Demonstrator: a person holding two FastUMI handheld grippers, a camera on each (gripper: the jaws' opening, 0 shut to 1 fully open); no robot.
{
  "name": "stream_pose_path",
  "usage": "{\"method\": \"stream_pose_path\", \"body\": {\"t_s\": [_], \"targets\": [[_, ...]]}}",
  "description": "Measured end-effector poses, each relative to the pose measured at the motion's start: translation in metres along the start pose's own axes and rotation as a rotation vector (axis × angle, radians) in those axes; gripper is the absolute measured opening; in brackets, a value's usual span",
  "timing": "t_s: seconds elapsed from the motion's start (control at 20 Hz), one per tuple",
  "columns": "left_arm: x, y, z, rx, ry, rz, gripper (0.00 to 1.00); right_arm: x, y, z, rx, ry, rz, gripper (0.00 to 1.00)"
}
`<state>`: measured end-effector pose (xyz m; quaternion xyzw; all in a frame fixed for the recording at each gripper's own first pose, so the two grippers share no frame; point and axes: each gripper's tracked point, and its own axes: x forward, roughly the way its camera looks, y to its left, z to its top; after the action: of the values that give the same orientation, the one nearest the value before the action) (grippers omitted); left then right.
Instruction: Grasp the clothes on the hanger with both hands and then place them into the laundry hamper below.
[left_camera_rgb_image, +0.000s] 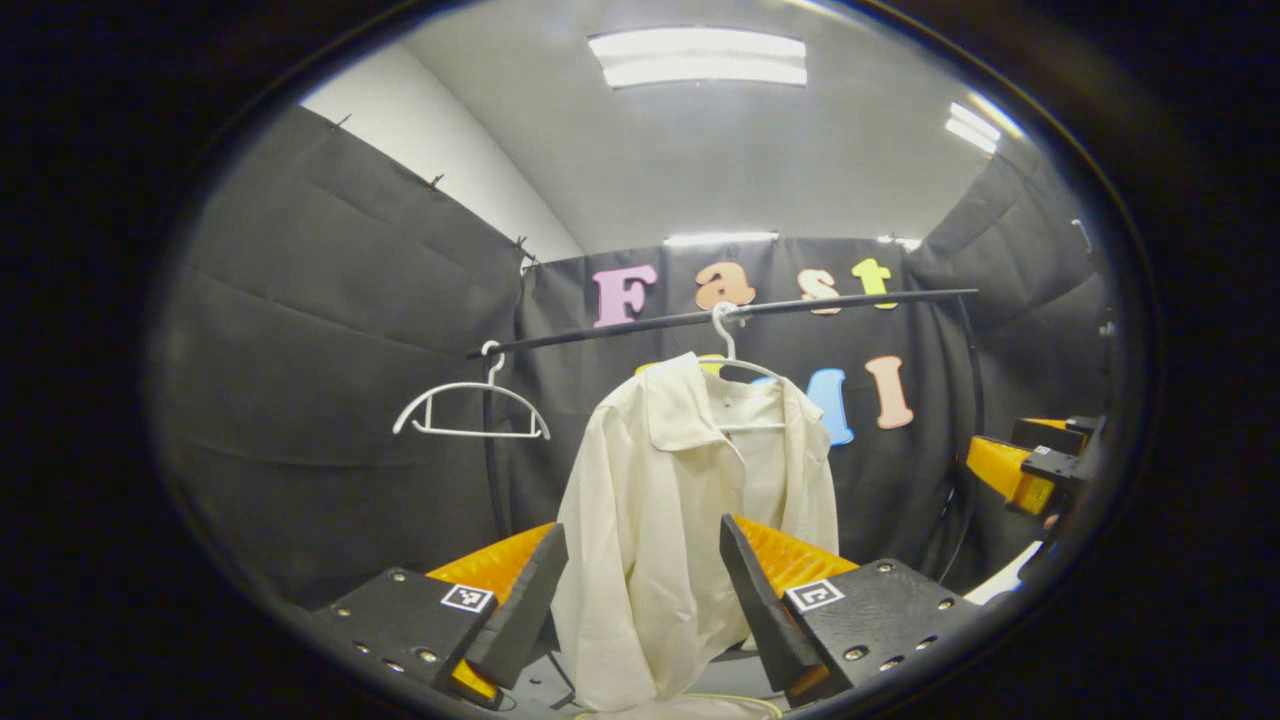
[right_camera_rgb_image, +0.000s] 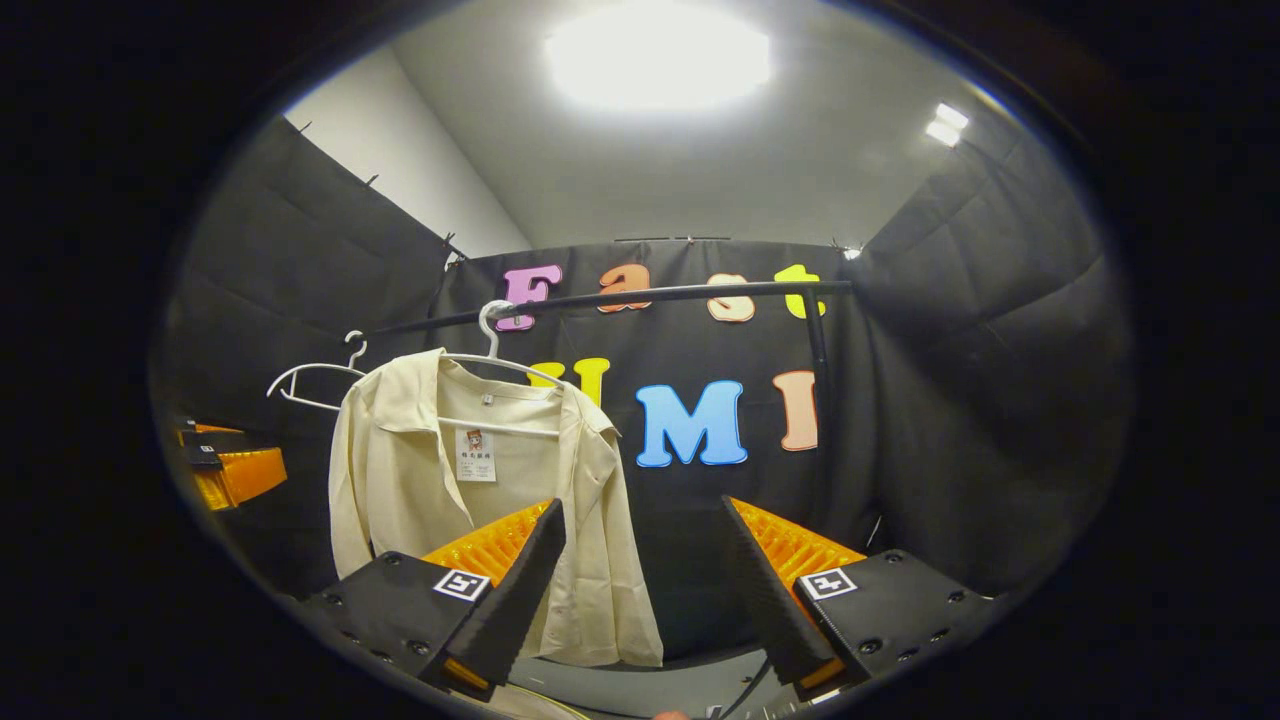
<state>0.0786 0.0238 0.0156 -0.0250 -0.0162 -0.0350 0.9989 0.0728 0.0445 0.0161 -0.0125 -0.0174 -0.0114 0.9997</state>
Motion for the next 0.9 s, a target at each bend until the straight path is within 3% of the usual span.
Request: {"method": "stream_pose_path", "body": {"t_s": [0.2,0.5,0.8,0.85,0.9], "targets": [[0.028,-0.023,-0.002,0.004,-0.007,0.013,0.89,0.038,0.006,-0.010,0.019,0.010,0.062,0.93],[0.083,-0.067,-0.021,0.009,0.005,0.026,0.90,0.095,0.006,-0.027,0.042,0.025,0.151,0.96],[0.142,-0.094,-0.045,0.003,0.027,0.073,0.89,0.146,-0.002,-0.046,0.080,0.032,0.199,0.96],[0.152,-0.096,-0.049,-0.001,0.031,0.084,0.90,0.153,-0.003,-0.052,0.081,0.037,0.206,0.93],[0.162,-0.097,-0.054,-0.005,0.035,0.096,0.90,0.162,-0.002,-0.058,0.085,0.045,0.214,0.96]]}}
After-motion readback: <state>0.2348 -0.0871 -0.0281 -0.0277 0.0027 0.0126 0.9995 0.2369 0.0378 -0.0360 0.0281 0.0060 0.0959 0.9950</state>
